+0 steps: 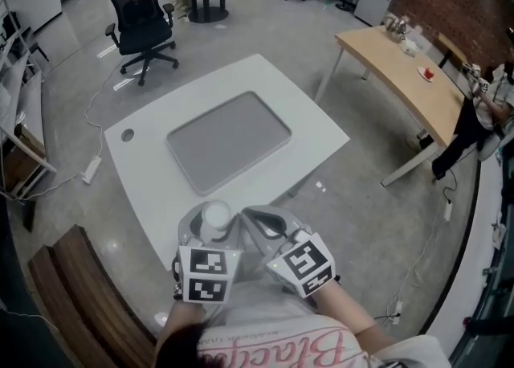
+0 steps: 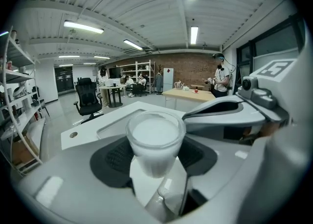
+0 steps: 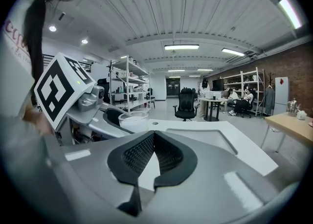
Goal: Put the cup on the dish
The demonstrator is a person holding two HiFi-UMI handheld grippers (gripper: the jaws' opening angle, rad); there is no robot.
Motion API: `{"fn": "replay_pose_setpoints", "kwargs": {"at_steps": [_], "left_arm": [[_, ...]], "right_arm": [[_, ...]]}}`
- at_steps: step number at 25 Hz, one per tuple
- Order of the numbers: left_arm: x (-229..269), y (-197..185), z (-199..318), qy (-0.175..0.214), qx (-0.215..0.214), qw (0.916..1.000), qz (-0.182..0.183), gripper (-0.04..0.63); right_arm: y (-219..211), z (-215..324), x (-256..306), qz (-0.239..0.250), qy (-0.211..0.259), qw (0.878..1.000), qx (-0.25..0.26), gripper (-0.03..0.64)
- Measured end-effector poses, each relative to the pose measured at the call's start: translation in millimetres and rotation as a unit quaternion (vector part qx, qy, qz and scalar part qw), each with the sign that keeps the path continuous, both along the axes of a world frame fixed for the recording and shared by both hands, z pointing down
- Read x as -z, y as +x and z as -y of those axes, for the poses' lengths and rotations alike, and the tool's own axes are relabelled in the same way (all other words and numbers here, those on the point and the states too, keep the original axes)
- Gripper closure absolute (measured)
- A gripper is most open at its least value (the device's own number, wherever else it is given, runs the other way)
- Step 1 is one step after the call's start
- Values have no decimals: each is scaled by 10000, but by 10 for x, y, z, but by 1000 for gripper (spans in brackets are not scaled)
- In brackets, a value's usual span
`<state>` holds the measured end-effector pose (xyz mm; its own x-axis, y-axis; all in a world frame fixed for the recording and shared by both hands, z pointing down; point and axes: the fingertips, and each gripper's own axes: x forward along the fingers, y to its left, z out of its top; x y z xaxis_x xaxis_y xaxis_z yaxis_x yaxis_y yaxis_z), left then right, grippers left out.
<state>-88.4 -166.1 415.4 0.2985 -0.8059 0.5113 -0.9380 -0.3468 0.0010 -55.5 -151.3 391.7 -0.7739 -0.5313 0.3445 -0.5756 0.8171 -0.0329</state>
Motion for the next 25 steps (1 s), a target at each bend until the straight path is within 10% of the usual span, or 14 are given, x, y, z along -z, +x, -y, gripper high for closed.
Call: {"fn": "replay_pose_setpoints", "kwargs": {"at_steps": [25], "left_arm": [[-1012,-91,1954,103,658,9978,9,336]], "right_arm": [[-7,1637,-336,-362,-588,9970,351,615]]}}
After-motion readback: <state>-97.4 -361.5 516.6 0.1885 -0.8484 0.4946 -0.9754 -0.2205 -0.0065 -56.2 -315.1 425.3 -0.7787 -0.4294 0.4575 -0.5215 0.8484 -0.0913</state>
